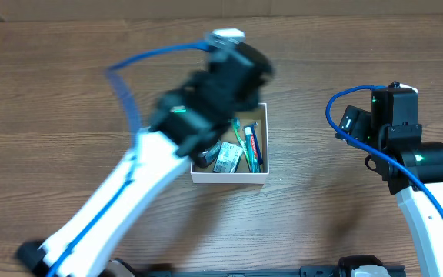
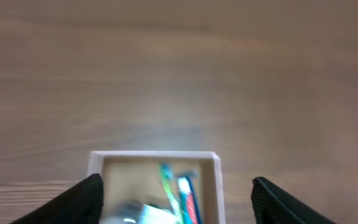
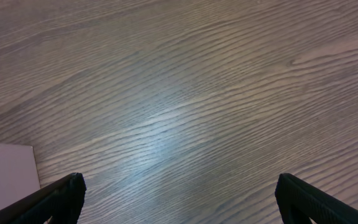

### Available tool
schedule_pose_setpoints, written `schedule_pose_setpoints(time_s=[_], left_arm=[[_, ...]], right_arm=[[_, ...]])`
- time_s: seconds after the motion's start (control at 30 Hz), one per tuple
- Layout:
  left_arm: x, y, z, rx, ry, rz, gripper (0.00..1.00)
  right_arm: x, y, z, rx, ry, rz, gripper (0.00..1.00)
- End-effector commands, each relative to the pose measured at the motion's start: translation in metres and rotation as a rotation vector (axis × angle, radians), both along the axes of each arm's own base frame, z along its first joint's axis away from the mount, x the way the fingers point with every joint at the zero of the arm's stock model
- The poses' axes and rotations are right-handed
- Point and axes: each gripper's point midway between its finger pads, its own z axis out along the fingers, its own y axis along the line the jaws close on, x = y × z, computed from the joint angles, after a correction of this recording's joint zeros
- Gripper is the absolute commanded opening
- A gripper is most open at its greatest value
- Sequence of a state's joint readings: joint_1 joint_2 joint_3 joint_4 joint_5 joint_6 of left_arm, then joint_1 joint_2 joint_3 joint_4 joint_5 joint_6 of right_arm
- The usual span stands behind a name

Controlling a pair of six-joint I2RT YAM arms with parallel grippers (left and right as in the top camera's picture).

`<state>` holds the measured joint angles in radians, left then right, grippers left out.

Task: Pack container
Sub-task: 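Release the toothpaste in the box and raise the left gripper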

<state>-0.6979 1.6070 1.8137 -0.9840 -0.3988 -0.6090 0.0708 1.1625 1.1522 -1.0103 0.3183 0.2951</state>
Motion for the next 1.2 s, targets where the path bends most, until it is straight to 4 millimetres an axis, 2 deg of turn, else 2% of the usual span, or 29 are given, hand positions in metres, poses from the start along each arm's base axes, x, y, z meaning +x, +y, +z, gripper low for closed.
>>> schedule_pose_setpoints(time_s=[0.0, 0.07, 0.13, 0.2, 0.3, 0.6, 1.17], left_arm=[[0.0, 0.108, 0.044, 0.04, -0.081, 0.251, 0.88], [-0.002, 0.138, 0.05, 0.039, -0.083, 0.32, 0.98], [-0.007, 0.173, 0.056, 0.036, -0.086, 0.403, 1.0], [-0.01, 0.193, 0.059, 0.035, -0.091, 0.454, 1.0], [-0.013, 0.21, 0.057, 0.046, -0.075, 0.5, 1.0], [-0.019, 0.214, 0.04, 0.089, 0.003, 0.501, 1.0], [-0.018, 0.213, 0.039, 0.091, 0.006, 0.501, 1.0]], right_arm=[[0.003, -0.003, 0.009, -0.003, -0.028, -0.015, 1.0], [0.003, -0.003, 0.009, -0.003, -0.027, -0.015, 1.0], [0.003, -0.003, 0.009, -0.003, -0.028, -0.015, 1.0], [0.003, -0.003, 0.009, -0.003, -0.028, -0.015, 1.0], [0.003, -0.003, 0.009, -0.003, -0.028, -0.015, 1.0], [0.003, -0.003, 0.009, -0.003, -0.028, -0.015, 1.0], [0.003, -0.003, 0.009, -0.003, -0.027, -0.015, 1.0]])
